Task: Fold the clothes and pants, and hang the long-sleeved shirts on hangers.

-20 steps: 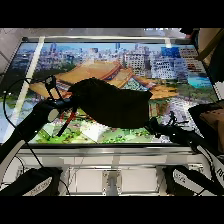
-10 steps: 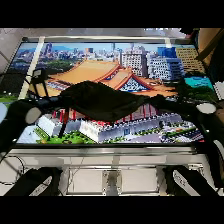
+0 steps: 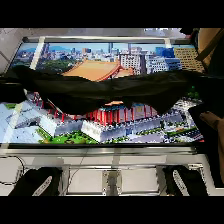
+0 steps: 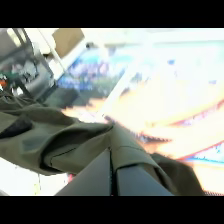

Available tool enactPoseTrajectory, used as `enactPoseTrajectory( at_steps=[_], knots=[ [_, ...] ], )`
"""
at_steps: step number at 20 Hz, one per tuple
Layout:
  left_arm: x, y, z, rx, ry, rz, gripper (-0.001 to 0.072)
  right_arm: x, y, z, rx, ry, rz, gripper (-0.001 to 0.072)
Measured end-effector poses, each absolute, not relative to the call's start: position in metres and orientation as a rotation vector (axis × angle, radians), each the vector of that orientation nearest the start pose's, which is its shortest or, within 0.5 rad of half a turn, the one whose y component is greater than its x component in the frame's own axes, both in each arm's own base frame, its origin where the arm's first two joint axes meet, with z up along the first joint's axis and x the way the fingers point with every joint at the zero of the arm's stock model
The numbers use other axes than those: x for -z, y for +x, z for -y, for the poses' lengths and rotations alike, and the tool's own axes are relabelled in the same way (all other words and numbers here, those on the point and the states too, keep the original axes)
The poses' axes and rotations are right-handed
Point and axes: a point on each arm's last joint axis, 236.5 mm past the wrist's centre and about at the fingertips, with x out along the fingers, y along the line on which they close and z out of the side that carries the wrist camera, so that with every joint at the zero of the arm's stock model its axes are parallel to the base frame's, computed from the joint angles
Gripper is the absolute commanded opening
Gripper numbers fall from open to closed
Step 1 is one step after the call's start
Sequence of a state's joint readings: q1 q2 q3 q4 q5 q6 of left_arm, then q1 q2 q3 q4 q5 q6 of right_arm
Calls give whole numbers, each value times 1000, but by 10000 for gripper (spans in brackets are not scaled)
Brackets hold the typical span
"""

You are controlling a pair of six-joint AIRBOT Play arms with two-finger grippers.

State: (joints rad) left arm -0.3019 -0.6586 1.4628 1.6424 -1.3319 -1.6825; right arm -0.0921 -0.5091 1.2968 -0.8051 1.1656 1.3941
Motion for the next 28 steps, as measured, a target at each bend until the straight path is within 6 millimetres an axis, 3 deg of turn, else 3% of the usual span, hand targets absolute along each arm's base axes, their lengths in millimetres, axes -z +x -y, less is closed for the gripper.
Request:
enactPoseTrajectory(
  at_steps=[2,5,9,12,14,17,19,21,24,26,28],
  knots=[
    [-333,263,69,225,38,-544,22,-380,225,-129,-567,271,-280,3],
    [-308,287,74,225,117,-670,22,-365,256,-125,-549,295,-358,3],
    [-253,351,59,105,255,-835,22,-301,332,-117,-525,352,-556,3],
    [-229,400,54,27,299,-836,22,-258,387,-116,-533,387,-630,3],
    [-231,425,56,2,291,-774,22,-247,410,-114,-539,383,-619,2],
    [-258,438,58,-9,253,-659,22,-263,421,-110,-538,318,-558,2],
    [-297,427,57,-6,221,-553,22,-296,409,-108,-544,243,-487,2],
    [-344,398,55,7,188,-437,22,-344,379,-108,-545,157,-389,2],
    [-411,332,51,55,133,-262,21,-435,301,-113,-541,44,-179,1],
    [-436,285,52,122,94,-195,19,-485,244,-117,-537,4,-49,1],
    [-449,247,55,199,55,-153,19,-522,188,-123,-538,-12,52,1]
  ],
)
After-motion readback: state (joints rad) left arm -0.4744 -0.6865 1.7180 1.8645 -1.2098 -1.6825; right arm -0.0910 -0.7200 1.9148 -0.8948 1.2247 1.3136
